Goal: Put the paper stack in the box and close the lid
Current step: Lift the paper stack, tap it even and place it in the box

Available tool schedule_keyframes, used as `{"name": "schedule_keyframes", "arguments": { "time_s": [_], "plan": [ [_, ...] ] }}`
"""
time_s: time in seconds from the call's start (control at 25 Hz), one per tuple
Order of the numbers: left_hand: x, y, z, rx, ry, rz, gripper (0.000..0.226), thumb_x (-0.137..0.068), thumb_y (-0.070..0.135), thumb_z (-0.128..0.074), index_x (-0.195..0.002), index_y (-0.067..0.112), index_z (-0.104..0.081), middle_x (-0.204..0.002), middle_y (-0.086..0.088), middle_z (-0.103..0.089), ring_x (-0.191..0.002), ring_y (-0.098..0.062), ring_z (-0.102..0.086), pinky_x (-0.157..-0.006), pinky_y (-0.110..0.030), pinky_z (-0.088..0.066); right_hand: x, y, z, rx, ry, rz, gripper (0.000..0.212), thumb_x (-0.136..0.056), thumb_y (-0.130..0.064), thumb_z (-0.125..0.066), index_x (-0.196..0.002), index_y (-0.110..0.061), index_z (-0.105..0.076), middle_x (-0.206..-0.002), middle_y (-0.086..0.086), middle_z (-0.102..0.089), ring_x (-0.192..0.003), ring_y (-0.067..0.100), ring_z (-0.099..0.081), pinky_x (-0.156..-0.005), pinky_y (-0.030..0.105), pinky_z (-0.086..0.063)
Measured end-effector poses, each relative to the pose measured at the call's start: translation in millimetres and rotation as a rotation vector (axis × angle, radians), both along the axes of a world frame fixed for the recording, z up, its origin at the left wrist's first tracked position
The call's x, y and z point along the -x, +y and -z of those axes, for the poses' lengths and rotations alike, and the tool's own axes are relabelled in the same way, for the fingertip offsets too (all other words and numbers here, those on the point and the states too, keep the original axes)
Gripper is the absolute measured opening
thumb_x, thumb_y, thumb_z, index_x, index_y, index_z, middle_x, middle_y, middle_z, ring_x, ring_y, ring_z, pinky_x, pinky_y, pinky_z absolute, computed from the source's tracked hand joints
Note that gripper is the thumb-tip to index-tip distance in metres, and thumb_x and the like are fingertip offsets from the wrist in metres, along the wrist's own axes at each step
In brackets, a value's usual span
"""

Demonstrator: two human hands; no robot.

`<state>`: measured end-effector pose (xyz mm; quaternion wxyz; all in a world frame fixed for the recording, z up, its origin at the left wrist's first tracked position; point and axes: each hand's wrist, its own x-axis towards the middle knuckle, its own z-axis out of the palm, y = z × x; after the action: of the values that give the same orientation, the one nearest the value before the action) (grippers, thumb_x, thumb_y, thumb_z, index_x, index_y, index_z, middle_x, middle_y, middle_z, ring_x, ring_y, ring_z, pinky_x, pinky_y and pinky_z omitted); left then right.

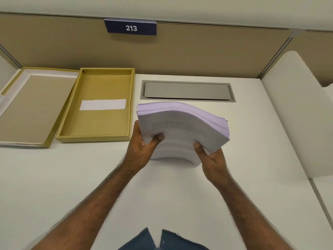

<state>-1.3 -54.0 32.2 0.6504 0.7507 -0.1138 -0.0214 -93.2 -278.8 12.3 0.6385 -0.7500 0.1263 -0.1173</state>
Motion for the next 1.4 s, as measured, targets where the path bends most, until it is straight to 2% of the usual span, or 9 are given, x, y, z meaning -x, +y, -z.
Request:
{"name": "schedule_keyframes", "arguments": {
  "time_s": [0.24, 0.36, 0.44, 0.56, 0.72, 0.92, 1.08, 1.24, 1.4],
  "plan": [
    [5, 2, 12, -0.065, 0.027, 0.024, 0.075, -0.087, 0.01, -0.082, -0.133, 0.045, -0.035, -0.125, 0.029, -0.058, -0.112, 0.013, -0.06, -0.09, -0.01, -0.053, 0, -11, 15, 0.02, 0.045, -0.068, 0.057, -0.101, -0.025, -0.069, -0.154, -0.015, -0.052, -0.144, -0.004, -0.069, -0.138, 0.011, -0.062, -0.114, 0.025, -0.05],
    [4, 2, 24, -0.138, 0.063, 0.056, 0.075, -0.092, 0.005, -0.076, -0.13, 0.049, -0.028, -0.113, 0.053, -0.05, -0.111, 0.02, -0.056, -0.088, -0.004, -0.05, 1, -5, 24, 0.099, 0.102, -0.11, 0.051, -0.109, -0.012, -0.063, -0.156, -0.019, -0.044, -0.138, -0.039, -0.062, -0.134, -0.013, -0.055, -0.109, 0.007, -0.042],
    [2, 2, 27, -0.139, 0.064, 0.05, 0.067, -0.095, 0.005, -0.072, -0.131, 0.047, -0.033, -0.114, 0.048, -0.054, -0.114, 0.012, -0.058, -0.091, -0.01, -0.053, -1, -3, 25, 0.127, 0.106, -0.102, 0.048, -0.11, -0.006, -0.057, -0.156, -0.015, -0.045, -0.132, -0.047, -0.061, -0.13, -0.018, -0.055, -0.106, 0.003, -0.041],
    [4, 6, 25, -0.089, 0.072, 0.039, 0.06, -0.096, 0.003, -0.07, -0.134, 0.038, -0.039, -0.119, 0.034, -0.06, -0.117, 0.0, -0.062, -0.093, -0.02, -0.058, 0, -7, 24, 0.133, 0.063, -0.054, 0.044, -0.11, -0.008, -0.058, -0.154, -0.007, -0.05, -0.136, -0.033, -0.066, -0.131, -0.007, -0.06, -0.105, 0.009, -0.046],
    [13, 11, 42, -0.14, 0.084, 0.055, 0.062, -0.097, 0.009, -0.07, -0.148, 0.015, -0.037, -0.131, 0.019, -0.056, -0.119, 0.01, -0.055, -0.096, -0.011, -0.049, 7, -13, 35, 0.173, 0.127, -0.102, 0.033, -0.111, -0.01, -0.058, -0.144, -0.014, -0.06, -0.124, -0.041, -0.068, -0.123, -0.017, -0.06, -0.101, 0.006, -0.047],
    [16, 20, 78, -0.308, 0.179, 0.162, 0.057, -0.101, 0.01, -0.064, -0.15, 0.018, -0.035, -0.134, 0.032, -0.054, -0.127, 0.009, -0.053, -0.113, -0.039, -0.049, 19, -24, 55, 0.31, 0.199, -0.216, 0.042, -0.114, -0.01, -0.052, -0.155, -0.01, -0.051, -0.145, -0.01, -0.064, -0.133, -0.021, -0.051, -0.11, 0.005, -0.04],
    [21, 17, 78, -0.318, 0.189, 0.132, 0.052, -0.101, 0.008, -0.064, -0.145, 0.023, -0.043, -0.125, 0.042, -0.06, -0.121, 0.012, -0.057, -0.108, -0.036, -0.053, 22, -25, 60, 0.33, 0.211, -0.195, 0.04, -0.114, -0.015, -0.053, -0.154, -0.012, -0.052, -0.145, -0.004, -0.069, -0.127, -0.022, -0.056, -0.104, 0.002, -0.041],
    [32, 26, 73, -0.258, 0.218, 0.097, 0.051, -0.099, 0.008, -0.066, -0.145, 0.018, -0.046, -0.133, 0.022, -0.066, -0.123, 0.006, -0.061, -0.108, -0.041, -0.054, 27, -25, 56, 0.354, 0.223, -0.235, 0.042, -0.114, -0.025, -0.054, -0.155, -0.02, -0.052, -0.144, -0.01, -0.071, -0.125, -0.009, -0.065, -0.099, 0.004, -0.046],
    [45, 57, 64, -0.219, 0.272, 0.129, 0.045, -0.099, 0.008, -0.067, -0.139, 0.023, -0.05, -0.134, 0.013, -0.069, -0.128, -0.004, -0.064, -0.107, -0.037, -0.056, 31, -13, 40, 0.377, 0.171, -0.325, 0.038, -0.113, -0.028, -0.056, -0.151, -0.023, -0.056, -0.141, -0.015, -0.073, -0.118, 0.005, -0.072, -0.092, 0.021, -0.057]
  ]
}}
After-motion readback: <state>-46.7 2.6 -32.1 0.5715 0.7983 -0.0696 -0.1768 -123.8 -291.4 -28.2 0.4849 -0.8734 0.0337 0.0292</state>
